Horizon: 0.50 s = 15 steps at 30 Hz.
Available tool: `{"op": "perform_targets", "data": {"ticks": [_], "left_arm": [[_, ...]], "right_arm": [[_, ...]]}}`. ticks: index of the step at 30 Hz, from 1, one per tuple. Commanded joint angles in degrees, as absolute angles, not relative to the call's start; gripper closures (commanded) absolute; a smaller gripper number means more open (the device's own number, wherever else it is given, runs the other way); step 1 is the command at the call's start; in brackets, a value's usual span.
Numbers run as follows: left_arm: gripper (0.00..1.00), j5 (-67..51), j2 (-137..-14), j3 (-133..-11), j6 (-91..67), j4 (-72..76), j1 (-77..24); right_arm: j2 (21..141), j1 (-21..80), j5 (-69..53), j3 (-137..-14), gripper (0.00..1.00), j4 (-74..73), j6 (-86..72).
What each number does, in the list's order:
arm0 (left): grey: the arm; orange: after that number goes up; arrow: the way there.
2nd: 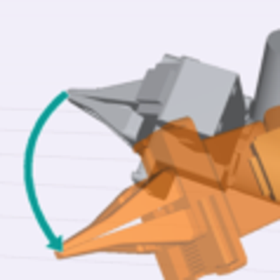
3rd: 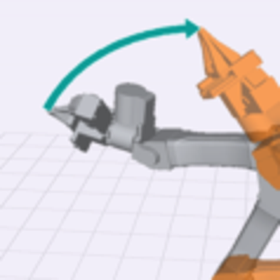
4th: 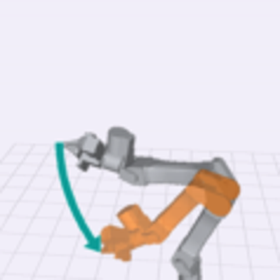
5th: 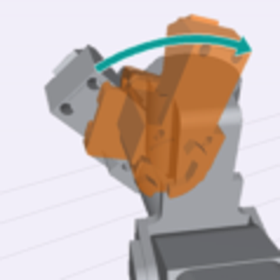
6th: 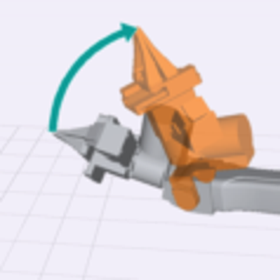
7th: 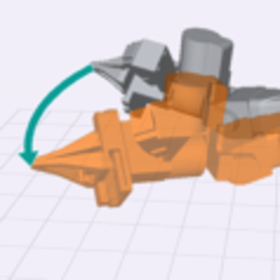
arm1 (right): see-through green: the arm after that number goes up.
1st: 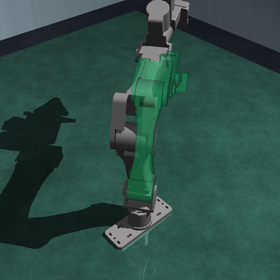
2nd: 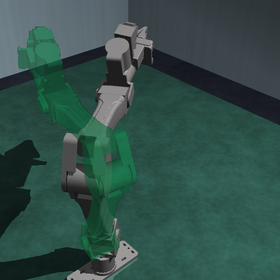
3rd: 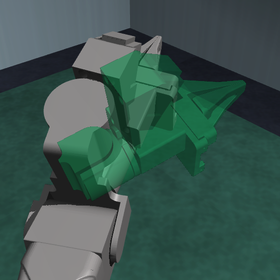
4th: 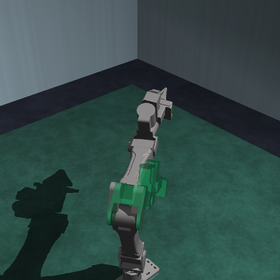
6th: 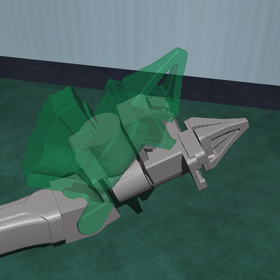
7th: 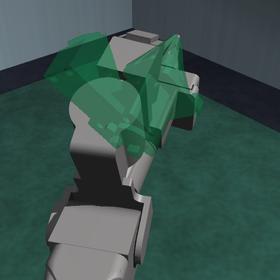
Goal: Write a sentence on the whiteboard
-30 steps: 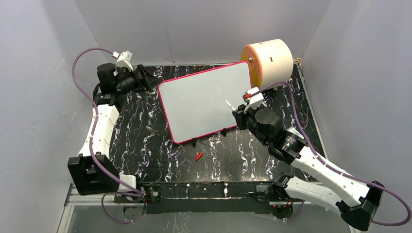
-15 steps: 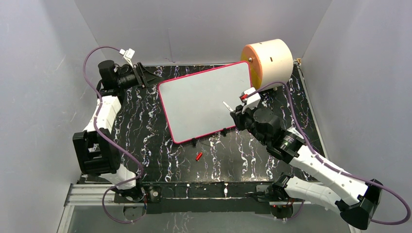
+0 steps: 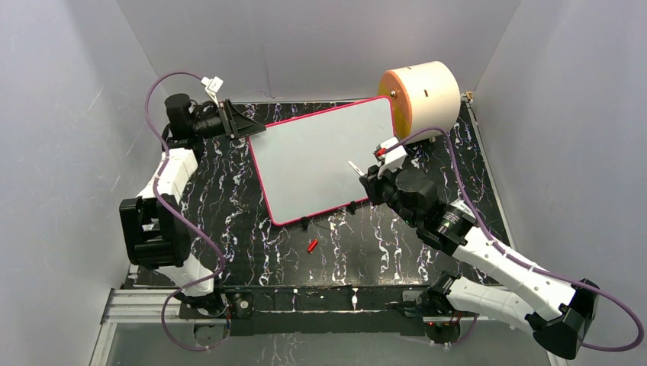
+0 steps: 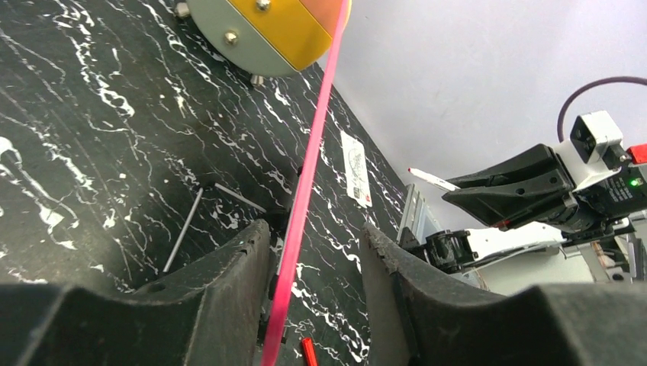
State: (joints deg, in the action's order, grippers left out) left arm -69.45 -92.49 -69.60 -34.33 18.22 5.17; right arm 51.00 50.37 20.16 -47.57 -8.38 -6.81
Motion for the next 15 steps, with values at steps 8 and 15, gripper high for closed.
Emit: {"op": "perform_targets", "data": {"ticks": [8,15], "left_arm": [[0.68,-72.17,-91.99,-69.24,-30.55,17.45,1.96],[0.84,-72.41,-90.39,-67.25,-31.2,18.62,1.8]], "right_arm": [[51.03,50.49,18.58,-50.02,1.0,-3.69,-5.98],[50.98,50.49,18.01,-50.06,1.0,-3.77,-6.06]]}}
